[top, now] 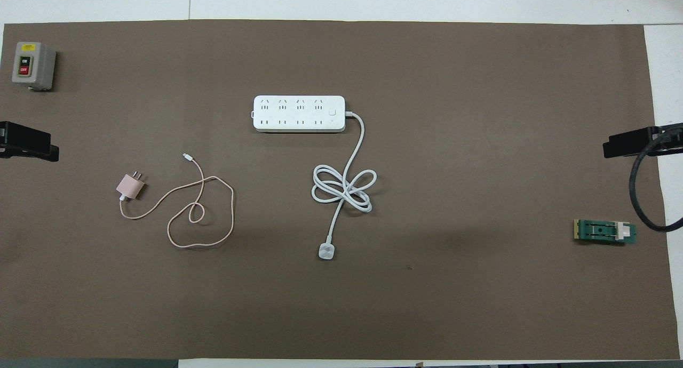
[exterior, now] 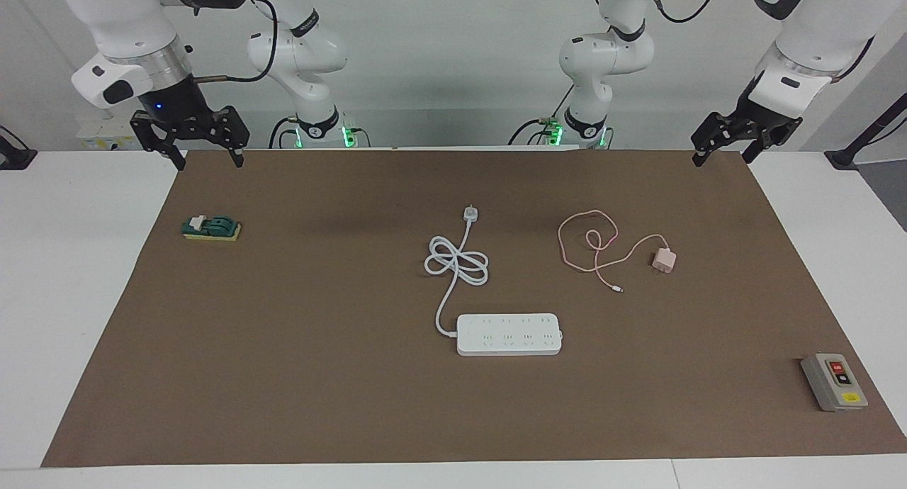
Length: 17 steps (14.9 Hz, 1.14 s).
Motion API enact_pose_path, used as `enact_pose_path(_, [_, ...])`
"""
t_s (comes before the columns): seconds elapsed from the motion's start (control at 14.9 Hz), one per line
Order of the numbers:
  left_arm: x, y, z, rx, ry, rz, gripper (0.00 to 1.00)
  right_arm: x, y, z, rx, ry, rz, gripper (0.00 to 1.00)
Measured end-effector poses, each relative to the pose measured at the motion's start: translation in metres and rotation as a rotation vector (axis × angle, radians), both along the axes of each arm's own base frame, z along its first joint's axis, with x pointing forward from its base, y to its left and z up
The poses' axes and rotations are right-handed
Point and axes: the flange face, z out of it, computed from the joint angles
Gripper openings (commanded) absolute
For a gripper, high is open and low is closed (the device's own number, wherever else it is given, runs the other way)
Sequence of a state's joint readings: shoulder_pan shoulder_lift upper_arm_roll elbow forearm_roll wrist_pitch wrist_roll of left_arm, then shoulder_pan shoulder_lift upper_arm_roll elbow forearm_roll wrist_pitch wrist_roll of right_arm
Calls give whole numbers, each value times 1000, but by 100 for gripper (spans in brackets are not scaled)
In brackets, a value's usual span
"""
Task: Unplug charger and place it aside
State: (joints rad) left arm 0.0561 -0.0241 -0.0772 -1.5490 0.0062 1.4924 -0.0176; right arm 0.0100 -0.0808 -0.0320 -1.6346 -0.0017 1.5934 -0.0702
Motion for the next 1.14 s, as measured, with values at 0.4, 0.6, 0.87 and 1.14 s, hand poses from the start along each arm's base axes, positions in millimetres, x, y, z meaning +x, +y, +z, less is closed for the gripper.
enact_pose_path(0.4, [-1,-1,0,9,1,-69,100,-10,5,-4,-1,72,8,100])
enact_pose_path(0.6, [-2,-5,1,9,0,-77,100,-10,6,-4,-1,72,9,100])
enact_pose_path(0.87, [-2,-6,2,9,-3,-78,100,-10,6,-4,-1,72,10,100])
enact_pose_path(1.14, [-2,-6,2,9,-2,-78,100,-10,6,-4,-1,72,10,100])
